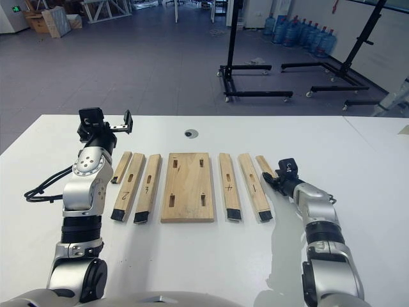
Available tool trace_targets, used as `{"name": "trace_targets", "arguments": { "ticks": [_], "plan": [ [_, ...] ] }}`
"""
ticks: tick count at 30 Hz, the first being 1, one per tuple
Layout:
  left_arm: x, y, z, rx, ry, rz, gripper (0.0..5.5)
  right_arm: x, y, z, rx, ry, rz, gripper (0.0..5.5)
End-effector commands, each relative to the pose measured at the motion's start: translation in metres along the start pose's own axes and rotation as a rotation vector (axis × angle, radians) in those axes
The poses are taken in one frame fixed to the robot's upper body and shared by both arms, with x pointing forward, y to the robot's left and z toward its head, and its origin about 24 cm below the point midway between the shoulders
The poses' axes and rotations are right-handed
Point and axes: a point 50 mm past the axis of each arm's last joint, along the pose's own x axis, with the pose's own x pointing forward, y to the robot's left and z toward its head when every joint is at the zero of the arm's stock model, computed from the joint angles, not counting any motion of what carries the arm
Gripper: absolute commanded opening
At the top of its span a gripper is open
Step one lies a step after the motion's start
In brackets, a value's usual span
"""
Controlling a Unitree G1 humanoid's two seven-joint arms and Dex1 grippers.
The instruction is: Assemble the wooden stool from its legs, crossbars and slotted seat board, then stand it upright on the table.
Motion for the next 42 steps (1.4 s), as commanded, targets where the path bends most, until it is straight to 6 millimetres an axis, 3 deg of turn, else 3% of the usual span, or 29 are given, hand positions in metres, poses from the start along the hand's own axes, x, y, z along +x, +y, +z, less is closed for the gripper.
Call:
{"name": "trace_targets", "arguments": {
  "ticks": [1,3,9,11,14,15,17,18,20,22,25,36,42],
  "plan": [
    [0.004,0.003,0.002,0.022,0.026,0.011,5.40,-0.004,0.001,-0.016,-0.004,0.064,-0.005,1.70],
    [0.004,0.002,0.002,0.028,0.029,0.001,5.40,-0.005,0.002,-0.019,-0.012,0.072,-0.004,1.33],
    [0.000,-0.003,-0.004,0.020,0.049,-0.060,5.40,-0.006,0.003,-0.011,0.028,0.005,0.012,1.28],
    [0.000,0.001,-0.006,-0.037,0.083,-0.077,5.40,-0.012,-0.008,0.015,0.072,-0.121,-0.018,1.28],
    [-0.001,0.003,0.004,-0.261,0.121,-0.246,5.40,-0.039,-0.035,0.093,0.046,-0.410,-0.107,1.28],
    [-0.005,0.000,0.011,-0.371,0.125,-0.352,5.40,-0.049,-0.035,0.124,0.011,-0.510,-0.109,1.28],
    [-0.012,-0.011,0.023,-0.577,0.124,-0.533,5.40,-0.059,-0.019,0.165,-0.063,-0.637,-0.055,1.28],
    [-0.017,-0.022,0.028,-0.711,0.127,-0.630,5.40,-0.052,0.010,0.175,-0.111,-0.662,0.043,1.28],
    [-0.024,-0.039,0.033,-0.926,0.156,-0.776,5.40,-0.035,0.067,0.174,-0.178,-0.657,0.217,1.28],
    [-0.031,-0.049,0.033,-1.042,0.200,-0.876,5.40,-0.020,0.110,0.160,-0.232,-0.628,0.326,1.28],
    [-0.035,-0.056,0.031,-1.093,0.260,-0.914,5.40,-0.010,0.147,0.142,-0.290,-0.608,0.409,1.28],
    [-0.030,-0.056,0.019,-1.017,0.320,-0.824,5.40,-0.036,0.193,0.136,-0.315,-0.690,0.621,1.28],
    [-0.029,-0.057,0.023,-1.040,0.296,-0.833,5.40,-0.034,0.204,0.126,-0.332,-0.649,0.659,1.28]
  ]
}}
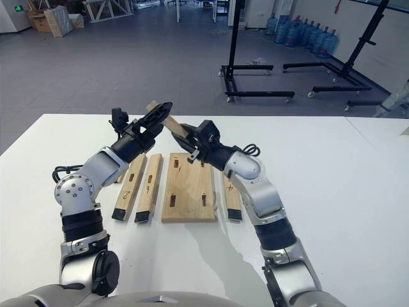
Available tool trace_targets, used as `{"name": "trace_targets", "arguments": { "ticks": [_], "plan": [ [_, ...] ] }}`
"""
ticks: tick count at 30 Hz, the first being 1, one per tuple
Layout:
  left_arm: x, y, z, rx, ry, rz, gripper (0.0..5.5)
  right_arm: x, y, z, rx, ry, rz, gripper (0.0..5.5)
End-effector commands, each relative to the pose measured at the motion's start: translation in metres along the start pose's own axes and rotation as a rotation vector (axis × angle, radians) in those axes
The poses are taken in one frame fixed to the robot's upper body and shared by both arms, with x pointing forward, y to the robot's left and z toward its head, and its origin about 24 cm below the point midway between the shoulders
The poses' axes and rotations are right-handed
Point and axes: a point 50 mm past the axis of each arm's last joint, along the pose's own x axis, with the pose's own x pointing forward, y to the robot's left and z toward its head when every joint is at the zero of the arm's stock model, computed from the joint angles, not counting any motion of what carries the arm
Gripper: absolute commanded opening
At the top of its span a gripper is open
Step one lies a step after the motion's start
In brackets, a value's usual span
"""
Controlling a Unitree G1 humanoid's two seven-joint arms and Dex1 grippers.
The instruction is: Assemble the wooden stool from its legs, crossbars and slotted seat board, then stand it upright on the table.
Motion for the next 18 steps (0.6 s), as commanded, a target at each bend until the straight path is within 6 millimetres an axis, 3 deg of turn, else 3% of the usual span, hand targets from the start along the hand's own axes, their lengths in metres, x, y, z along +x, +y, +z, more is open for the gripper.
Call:
{"name": "trace_targets", "arguments": {
  "ticks": [1,18],
  "plan": [
    [-0.0005,-0.0011,0.0015,0.000,-0.011,0.002,5.40,0.0009,0.0009,-0.0039,0.010,0.026,-0.007,1.28],
    [-0.0036,0.0005,0.0049,-0.047,-0.034,-0.014,3.05,-0.0008,0.0052,-0.0076,0.048,0.035,-0.004,1.28]
  ]
}}
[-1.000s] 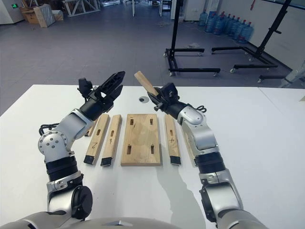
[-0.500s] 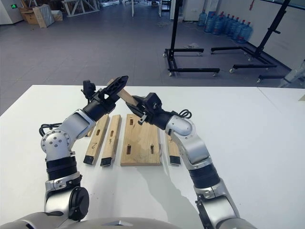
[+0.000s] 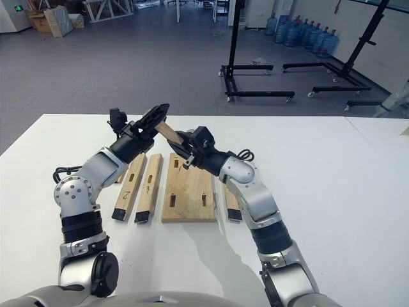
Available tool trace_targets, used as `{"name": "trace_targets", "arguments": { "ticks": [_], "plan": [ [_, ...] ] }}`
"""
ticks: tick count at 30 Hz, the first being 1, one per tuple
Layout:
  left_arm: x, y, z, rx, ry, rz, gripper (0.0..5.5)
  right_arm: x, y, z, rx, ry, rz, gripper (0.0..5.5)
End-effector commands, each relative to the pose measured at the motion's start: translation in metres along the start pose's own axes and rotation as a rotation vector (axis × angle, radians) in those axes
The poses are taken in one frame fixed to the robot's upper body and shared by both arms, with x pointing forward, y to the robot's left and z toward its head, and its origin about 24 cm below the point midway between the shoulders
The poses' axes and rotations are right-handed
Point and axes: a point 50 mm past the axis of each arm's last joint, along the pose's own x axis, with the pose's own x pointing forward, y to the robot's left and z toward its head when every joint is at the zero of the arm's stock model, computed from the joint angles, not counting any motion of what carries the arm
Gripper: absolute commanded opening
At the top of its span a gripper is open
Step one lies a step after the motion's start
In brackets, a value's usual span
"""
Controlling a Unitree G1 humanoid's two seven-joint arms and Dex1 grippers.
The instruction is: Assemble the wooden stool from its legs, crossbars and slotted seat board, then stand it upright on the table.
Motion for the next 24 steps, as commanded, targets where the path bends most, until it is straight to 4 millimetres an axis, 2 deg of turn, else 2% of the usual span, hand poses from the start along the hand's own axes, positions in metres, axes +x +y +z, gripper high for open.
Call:
{"name": "trace_targets", "arguments": {
  "ticks": [1,13,16,24],
  "plan": [
    [-0.0014,0.0012,0.0048,-0.003,-0.021,0.013,2.90,-0.0040,-0.0010,-0.0015,0.005,0.010,-0.007,1.28],
    [-0.0017,0.0006,0.0008,0.029,0.004,0.014,1.10,-0.0008,0.0013,0.0027,0.021,-0.011,0.003,1.28],
    [-0.0015,0.0013,0.0007,0.033,0.005,0.018,0.46,-0.0006,0.0016,0.0038,0.022,-0.015,0.004,1.28],
    [-0.0013,0.0080,0.0017,0.054,0.005,0.073,0.38,0.0002,0.0076,0.0035,0.021,-0.010,0.026,1.28]
  ]
}}
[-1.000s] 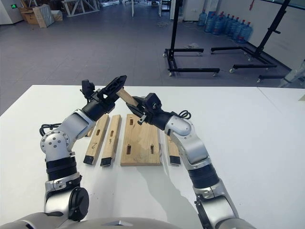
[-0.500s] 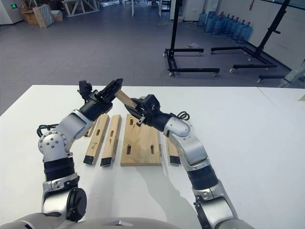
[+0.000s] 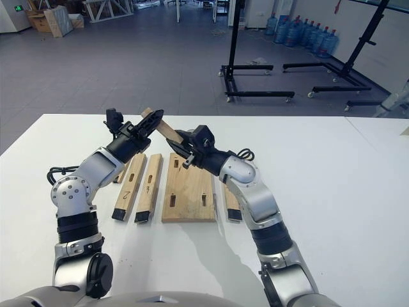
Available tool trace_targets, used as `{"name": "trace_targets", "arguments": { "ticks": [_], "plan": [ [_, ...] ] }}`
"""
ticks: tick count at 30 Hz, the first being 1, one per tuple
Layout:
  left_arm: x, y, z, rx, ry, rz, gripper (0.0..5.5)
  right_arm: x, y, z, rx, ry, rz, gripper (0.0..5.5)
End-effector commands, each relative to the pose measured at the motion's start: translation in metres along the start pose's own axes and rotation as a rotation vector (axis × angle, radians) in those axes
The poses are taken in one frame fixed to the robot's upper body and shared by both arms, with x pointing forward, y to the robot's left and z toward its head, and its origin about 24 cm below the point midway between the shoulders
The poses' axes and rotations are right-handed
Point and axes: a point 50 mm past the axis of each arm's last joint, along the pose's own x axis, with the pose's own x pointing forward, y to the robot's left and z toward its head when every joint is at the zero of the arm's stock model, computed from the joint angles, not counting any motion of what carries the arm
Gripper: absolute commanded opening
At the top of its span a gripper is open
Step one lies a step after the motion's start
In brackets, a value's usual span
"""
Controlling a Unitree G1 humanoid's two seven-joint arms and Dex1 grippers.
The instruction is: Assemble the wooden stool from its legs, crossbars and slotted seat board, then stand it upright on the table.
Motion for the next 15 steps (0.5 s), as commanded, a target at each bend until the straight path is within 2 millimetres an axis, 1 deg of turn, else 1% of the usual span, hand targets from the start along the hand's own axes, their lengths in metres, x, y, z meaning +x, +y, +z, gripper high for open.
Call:
{"name": "trace_targets", "arguments": {
  "ticks": [1,3,4,5,8,9,11,12,13,15],
  "plan": [
    [0.002,0.004,-0.003,0.015,0.016,0.033,0.38,0.001,0.007,-0.002,0.011,0.009,0.022,1.28],
    [0.002,0.006,-0.002,0.015,0.011,0.046,0.38,0.002,0.010,-0.006,0.010,0.036,0.035,1.28],
    [0.001,0.008,-0.001,0.019,0.008,0.052,0.38,0.001,0.011,-0.010,0.038,0.070,0.045,1.66],
    [0.001,0.008,0.000,0.023,0.004,0.058,0.38,0.001,0.013,-0.013,0.057,0.092,0.051,1.80],
    [-0.001,0.014,0.001,0.052,-0.003,0.091,0.38,0.000,0.014,-0.020,0.099,0.132,0.051,2.49],
    [-0.002,0.016,0.003,0.072,-0.009,0.110,0.38,-0.002,0.013,-0.022,0.109,0.146,0.050,2.59],
    [-0.007,0.023,0.015,0.151,-0.036,0.169,0.38,-0.015,0.004,-0.023,0.097,0.178,0.038,2.98],
    [-0.014,0.027,0.027,0.221,-0.060,0.213,0.38,-0.026,-0.004,-0.021,0.084,0.194,0.018,3.17],
    [-0.029,0.029,0.045,0.350,-0.092,0.282,0.38,-0.043,-0.016,-0.018,0.065,0.215,-0.013,3.38],
    [-0.054,0.024,0.070,0.529,-0.152,0.368,0.38,-0.075,-0.034,-0.010,0.037,0.245,-0.095,3.74]
  ]
}}
